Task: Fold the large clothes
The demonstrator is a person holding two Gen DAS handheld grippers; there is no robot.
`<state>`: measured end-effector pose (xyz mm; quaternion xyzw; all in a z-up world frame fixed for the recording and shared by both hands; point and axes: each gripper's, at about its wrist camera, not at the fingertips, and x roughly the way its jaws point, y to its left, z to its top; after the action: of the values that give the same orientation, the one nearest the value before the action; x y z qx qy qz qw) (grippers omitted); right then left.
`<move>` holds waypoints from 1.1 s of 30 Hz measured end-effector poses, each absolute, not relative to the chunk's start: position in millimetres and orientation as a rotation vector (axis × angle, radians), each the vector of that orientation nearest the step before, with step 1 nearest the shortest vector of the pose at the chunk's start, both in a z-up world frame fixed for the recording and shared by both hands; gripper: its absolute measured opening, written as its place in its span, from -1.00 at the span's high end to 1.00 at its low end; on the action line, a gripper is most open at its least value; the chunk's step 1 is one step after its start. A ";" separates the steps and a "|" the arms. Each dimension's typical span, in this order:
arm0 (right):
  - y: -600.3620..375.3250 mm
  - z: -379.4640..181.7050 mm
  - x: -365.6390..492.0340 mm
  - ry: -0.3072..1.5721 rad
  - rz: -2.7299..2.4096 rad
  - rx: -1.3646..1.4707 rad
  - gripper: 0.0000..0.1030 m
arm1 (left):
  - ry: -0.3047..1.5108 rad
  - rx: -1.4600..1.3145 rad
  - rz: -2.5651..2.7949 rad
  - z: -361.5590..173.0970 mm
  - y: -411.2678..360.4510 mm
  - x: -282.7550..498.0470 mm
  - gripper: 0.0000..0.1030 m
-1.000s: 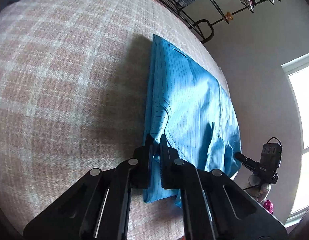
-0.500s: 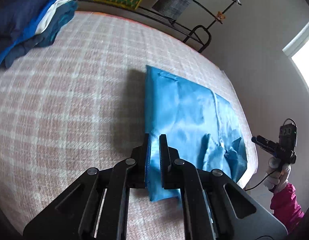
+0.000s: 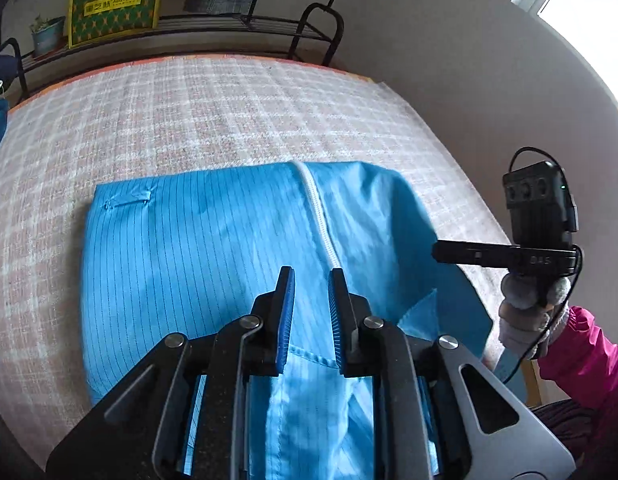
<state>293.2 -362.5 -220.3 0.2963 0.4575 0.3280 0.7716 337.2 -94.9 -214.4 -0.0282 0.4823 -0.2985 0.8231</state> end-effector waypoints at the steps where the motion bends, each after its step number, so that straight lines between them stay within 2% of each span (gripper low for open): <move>1: -368.3 -224.1 293.6 0.981 0.714 0.671 0.17 | 1.038 -0.067 -0.622 -221.4 -89.3 339.8 0.70; 3: -383.2 -231.2 297.8 0.947 0.705 0.734 -0.05 | 1.052 -0.084 -0.587 -231.9 -76.8 343.2 0.70; 6: -404.0 -248.1 313.6 0.944 0.675 0.828 -0.20 | 1.060 -0.104 -0.548 -242.2 -58.5 346.6 0.70; 8: -412.5 -261.8 326.5 0.963 0.659 0.887 -0.20 | 1.068 -0.120 -0.526 -250.7 -45.7 348.4 0.70; 9: -415.0 -266.1 332.1 0.961 0.670 0.921 -0.08 | 1.076 -0.131 -0.525 -256.1 -40.1 350.0 0.70; 14: -411.6 -269.3 356.5 0.947 0.727 1.022 -0.11 | 1.073 -0.142 -0.541 -268.4 -30.5 348.6 0.70; 17: -413.1 -277.5 367.9 0.956 0.662 1.078 0.08 | 1.055 -0.113 -0.555 -268.8 -31.4 344.0 0.70; 22: -421.5 -293.4 373.5 0.952 0.557 1.190 0.75 | 1.053 -0.136 -0.568 -273.1 -28.3 349.3 0.70; 26: -421.7 -278.7 361.6 0.879 0.503 1.136 0.92 | 1.041 -0.115 -0.576 -274.6 -28.1 346.0 0.70; 29: -422.8 -262.1 346.3 0.853 0.507 1.070 0.90 | 1.038 -0.106 -0.588 -275.0 -27.3 344.9 0.70; 30: -423.7 -261.3 341.5 0.874 0.508 1.054 0.78 | 1.038 -0.109 -0.592 -276.0 -25.8 342.5 0.70; 31: -424.8 -263.3 336.5 0.896 0.526 1.058 0.53 | 1.039 -0.116 -0.596 -276.6 -24.5 342.8 0.70; 33: -425.4 -269.9 326.3 0.924 0.556 1.076 0.40 | 1.035 -0.115 -0.597 -277.0 -23.8 342.5 0.70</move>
<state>326.3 -425.4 -269.9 0.4873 0.4185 0.2521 0.7238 342.5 -23.8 -277.0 -0.0542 0.4870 -0.2809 0.8252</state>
